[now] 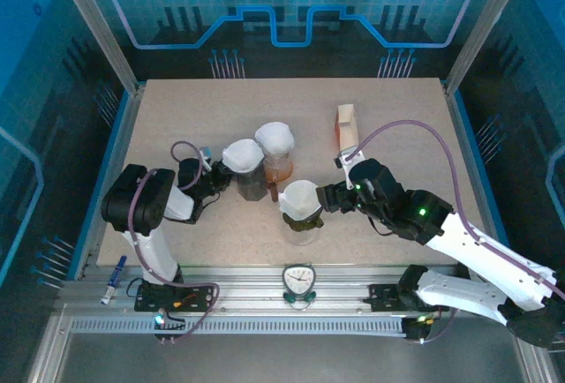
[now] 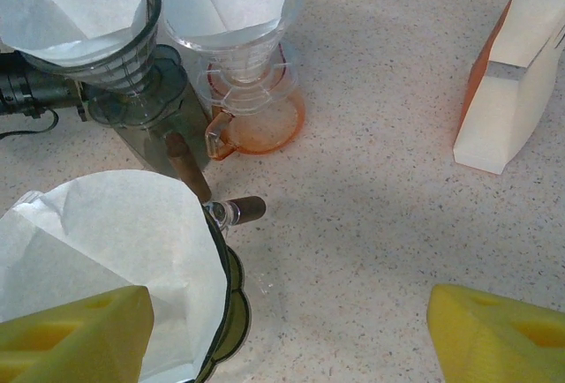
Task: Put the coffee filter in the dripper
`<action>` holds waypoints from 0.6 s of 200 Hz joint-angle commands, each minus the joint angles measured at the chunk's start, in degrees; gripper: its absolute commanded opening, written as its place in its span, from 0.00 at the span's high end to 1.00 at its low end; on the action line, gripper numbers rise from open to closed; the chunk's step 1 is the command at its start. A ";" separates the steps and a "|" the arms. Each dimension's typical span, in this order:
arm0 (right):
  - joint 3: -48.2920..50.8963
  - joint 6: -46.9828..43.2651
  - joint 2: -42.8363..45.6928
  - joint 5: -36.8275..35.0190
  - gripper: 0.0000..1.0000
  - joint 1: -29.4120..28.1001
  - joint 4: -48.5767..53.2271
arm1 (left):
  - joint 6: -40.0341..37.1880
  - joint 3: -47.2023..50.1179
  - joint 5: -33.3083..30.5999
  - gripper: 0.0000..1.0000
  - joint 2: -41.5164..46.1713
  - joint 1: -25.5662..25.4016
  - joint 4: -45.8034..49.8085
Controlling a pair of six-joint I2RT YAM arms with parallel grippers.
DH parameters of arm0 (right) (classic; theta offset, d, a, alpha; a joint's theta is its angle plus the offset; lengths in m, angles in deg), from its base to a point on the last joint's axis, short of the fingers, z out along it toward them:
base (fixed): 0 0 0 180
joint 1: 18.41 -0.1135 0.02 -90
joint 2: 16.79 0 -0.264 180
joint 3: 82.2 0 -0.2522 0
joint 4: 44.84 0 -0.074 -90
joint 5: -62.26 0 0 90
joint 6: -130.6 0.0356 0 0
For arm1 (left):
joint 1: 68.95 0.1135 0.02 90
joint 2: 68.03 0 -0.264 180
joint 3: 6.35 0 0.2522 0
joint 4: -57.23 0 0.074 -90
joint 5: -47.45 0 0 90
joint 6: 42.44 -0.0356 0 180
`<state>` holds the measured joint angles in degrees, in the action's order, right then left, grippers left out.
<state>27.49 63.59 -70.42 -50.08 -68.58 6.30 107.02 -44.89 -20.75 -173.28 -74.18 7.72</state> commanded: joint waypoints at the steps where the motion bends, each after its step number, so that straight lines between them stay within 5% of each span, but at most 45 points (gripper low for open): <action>1: 0.50 1.06 0.53 -0.06 0.18 0.61 -1.36 | -0.93 2.04 -2.08 0.72 1.14 -0.13 -0.51; 75: 2.10 1.38 1.77 -0.72 0.17 0.68 -2.93 | -6.23 -0.20 -9.68 0.68 16.50 -2.56 23.37; 120: 3.02 1.63 3.11 -0.57 0.17 0.66 -3.16 | -7.69 -3.18 -13.79 0.68 16.40 -5.40 32.50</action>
<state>29.74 64.20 -69.17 -50.02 -68.58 4.55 101.36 -47.01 -31.04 -156.56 -79.01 33.16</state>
